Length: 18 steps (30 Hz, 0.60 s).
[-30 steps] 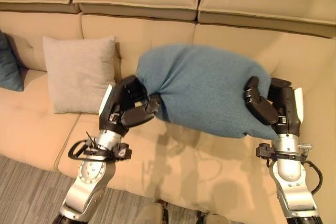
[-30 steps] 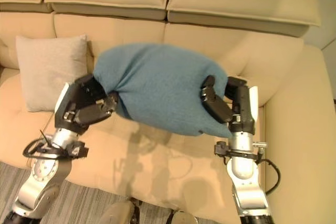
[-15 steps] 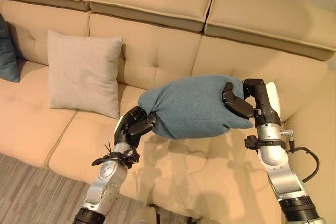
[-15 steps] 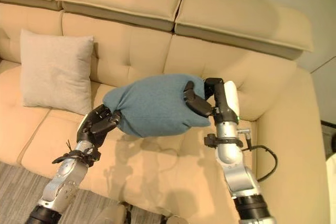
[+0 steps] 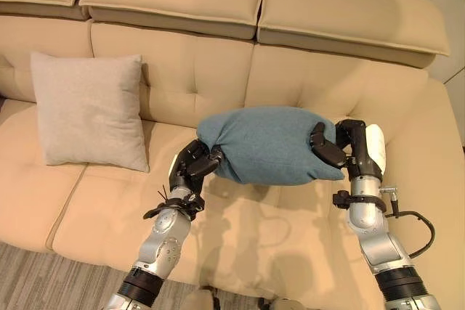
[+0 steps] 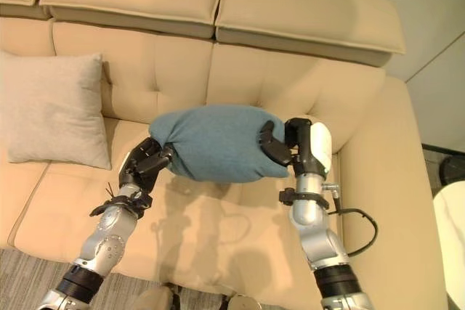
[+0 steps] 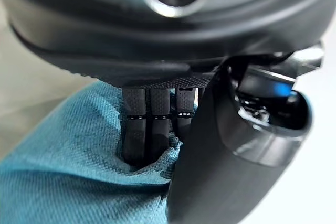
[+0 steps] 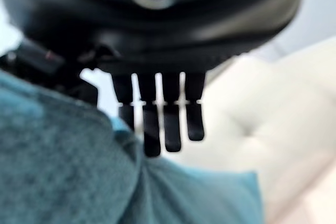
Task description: Pick up all the scattered cushions and arrange them neatly on the sofa.
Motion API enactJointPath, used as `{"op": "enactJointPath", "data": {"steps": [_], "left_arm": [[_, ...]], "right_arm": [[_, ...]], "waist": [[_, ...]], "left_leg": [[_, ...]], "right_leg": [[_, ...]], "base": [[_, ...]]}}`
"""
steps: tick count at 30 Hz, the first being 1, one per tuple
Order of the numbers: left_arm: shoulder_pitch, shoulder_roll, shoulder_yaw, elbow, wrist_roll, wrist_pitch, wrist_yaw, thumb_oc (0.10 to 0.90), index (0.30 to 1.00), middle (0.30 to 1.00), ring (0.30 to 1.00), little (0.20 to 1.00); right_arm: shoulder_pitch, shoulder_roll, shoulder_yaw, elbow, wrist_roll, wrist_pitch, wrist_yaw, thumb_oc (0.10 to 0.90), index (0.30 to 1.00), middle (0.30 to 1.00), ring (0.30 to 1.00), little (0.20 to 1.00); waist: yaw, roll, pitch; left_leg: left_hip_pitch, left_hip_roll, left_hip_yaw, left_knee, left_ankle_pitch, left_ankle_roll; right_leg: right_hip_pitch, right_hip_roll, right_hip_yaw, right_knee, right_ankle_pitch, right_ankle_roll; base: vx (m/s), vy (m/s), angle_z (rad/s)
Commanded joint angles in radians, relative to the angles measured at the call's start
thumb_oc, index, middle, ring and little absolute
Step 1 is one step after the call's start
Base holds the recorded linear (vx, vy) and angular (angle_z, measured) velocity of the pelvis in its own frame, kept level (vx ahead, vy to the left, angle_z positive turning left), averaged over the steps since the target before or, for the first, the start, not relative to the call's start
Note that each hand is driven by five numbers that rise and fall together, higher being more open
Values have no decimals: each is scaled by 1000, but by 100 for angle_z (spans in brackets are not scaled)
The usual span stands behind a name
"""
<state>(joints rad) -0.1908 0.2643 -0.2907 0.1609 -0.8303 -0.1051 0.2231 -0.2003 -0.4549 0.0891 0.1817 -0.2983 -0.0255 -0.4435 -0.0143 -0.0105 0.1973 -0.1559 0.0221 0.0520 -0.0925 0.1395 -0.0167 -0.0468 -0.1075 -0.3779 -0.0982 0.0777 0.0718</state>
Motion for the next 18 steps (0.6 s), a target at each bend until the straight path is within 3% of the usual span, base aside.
{"op": "enactJointPath", "data": {"steps": [1, 9, 17, 18], "left_arm": [[-150, -50, 28, 15, -64, -190, -21, 400, 300, 300, 300, 300], [-221, -55, 32, 81, -79, -191, 16, 400, 300, 300, 300, 300], [-461, 16, 55, 271, -43, -210, 107, 400, 300, 300, 300, 300], [-514, 35, 61, 307, -36, -215, 121, 500, 451, 451, 451, 451]], "right_arm": [[-110, -49, -45, 33, 4, -23, -153, 400, 300, 300, 300, 300], [-230, -13, 18, 55, 11, -3, -169, 400, 300, 300, 300, 300], [-461, 0, 121, 107, 44, -12, -197, 400, 300, 300, 300, 300], [-505, 1, 141, 124, 46, -11, -203, 400, 300, 300, 300, 300]], "waist": [[11, -5, -196], [19, -19, -173], [40, -41, -159], [42, -45, -154]], "left_leg": [[22, 66, 23, 5, -151, -69], [-6, 66, 23, 5, -149, -68], [-75, 68, 3, 5, -136, -75], [-89, 68, 0, 5, -133, -76]], "right_leg": [[42, 40, -22, 11, -169, 28], [13, 38, -23, 11, -168, 28], [-51, 42, -34, 11, -160, 29], [-62, 43, -36, 11, -158, 30]], "base": [[13, 12, -5], [27, 11, -2], [0, 0, 2], [0, 0, 0]]}}
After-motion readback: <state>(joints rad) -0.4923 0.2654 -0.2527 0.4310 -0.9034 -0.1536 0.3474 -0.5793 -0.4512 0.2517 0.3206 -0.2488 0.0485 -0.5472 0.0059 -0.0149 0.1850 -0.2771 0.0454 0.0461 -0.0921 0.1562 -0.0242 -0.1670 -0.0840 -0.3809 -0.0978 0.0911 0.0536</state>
